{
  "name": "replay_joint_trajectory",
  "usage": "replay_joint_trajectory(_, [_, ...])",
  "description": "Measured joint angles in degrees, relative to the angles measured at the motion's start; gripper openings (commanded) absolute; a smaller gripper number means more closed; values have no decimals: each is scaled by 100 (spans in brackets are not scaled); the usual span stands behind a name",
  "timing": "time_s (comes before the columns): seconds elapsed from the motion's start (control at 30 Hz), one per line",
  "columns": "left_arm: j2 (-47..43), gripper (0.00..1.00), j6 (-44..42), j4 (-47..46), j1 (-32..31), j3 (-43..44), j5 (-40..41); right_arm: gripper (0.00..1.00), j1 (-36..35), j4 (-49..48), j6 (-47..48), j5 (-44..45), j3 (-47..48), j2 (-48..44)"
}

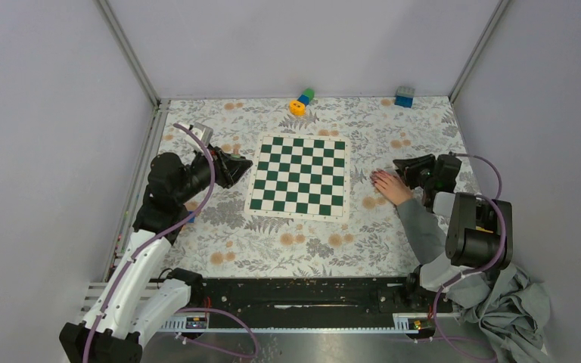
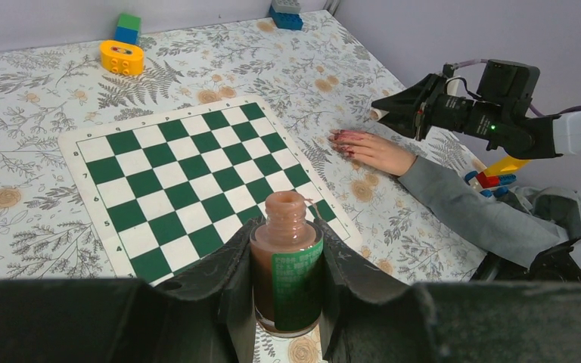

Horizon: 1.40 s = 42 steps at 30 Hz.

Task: Paint the nails
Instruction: Paint the nail polish on the nail.

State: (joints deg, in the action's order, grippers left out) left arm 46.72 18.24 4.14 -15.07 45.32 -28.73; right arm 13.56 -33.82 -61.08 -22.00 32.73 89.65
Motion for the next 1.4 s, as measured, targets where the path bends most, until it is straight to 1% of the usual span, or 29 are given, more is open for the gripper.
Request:
replay_joint_trajectory(0.33, [-28,0,-26,0,0,0,2,0,11,-127,-13,-31,4,643])
replay_joint_trajectory(0.6, [-28,0,-26,0,-17,0,0,0,15,-511,-13,-284,-249,649])
replay_joint_trajectory(0.9, [-31,0,-26,0,-42,0,0,0,-7,-538,13,-444,-442,463])
replay_joint_trajectory(1.13, [-28,0,-26,0,-68,0,2,0,-173,-319,175,-407,-614,125])
replay_joint_trajectory(1.3, [-28,0,-26,0,-79,0,2,0,-343,127,496,-74,-608,-251])
replay_joint_trajectory(1.4, [-28,0,-26,0,-79,0,2,0,-680,584,837,391,-498,-588])
